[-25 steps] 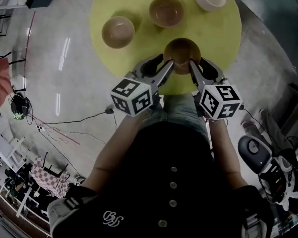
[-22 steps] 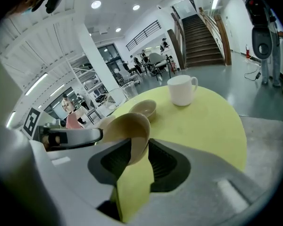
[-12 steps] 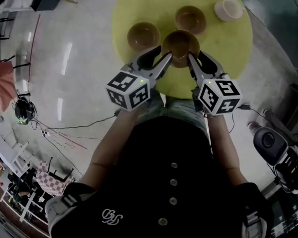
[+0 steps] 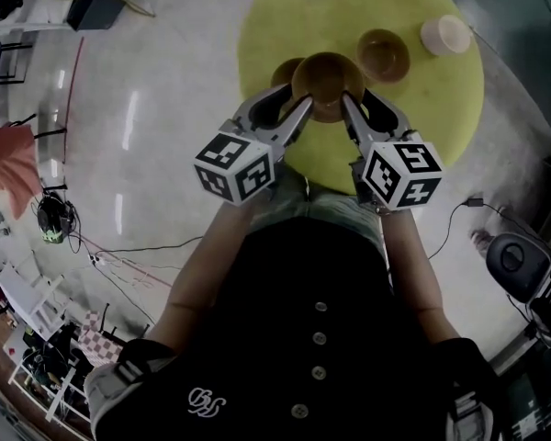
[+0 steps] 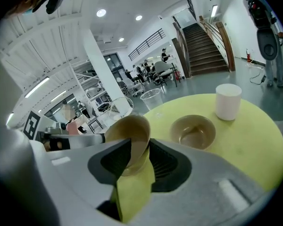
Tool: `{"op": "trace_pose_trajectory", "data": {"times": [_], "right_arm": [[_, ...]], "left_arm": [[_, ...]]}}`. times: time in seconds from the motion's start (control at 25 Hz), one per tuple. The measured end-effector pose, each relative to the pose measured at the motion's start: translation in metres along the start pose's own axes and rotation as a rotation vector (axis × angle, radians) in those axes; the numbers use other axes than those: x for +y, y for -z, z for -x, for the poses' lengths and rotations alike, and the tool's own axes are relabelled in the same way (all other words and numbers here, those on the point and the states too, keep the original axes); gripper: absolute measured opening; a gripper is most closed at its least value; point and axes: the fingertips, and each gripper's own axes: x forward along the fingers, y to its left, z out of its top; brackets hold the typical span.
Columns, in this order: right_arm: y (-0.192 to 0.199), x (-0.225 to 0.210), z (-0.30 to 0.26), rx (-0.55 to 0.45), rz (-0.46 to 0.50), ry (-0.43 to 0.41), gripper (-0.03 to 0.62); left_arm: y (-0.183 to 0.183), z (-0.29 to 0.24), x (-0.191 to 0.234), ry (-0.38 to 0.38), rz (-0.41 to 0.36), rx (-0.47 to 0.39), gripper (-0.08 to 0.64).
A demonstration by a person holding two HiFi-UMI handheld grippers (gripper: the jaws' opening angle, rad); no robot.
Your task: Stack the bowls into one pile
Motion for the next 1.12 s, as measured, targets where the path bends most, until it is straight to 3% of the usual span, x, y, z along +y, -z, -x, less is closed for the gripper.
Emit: {"op": "trace_pose_trajectory", "data": {"times": [0.28,0.8,1.12], "right_arm": [[0.007,0.012,-0.027,0.002,-0.075,0.05,0.112],[0.05,0.01,-0.046,0.068,-0.089,0.069,0.112],[0.056,0.011,-0.047,0.093,-0.092,0.094,0.112]], "left_arm": [[0.0,0.009,0.028,0.031,-0.003,0.052,0.127],[0.029,0.006,0.054,0.02,0.019,0.089,0.127],[0.038,0.011,0.056,0.014,0.03,0.116,0.127]]}}
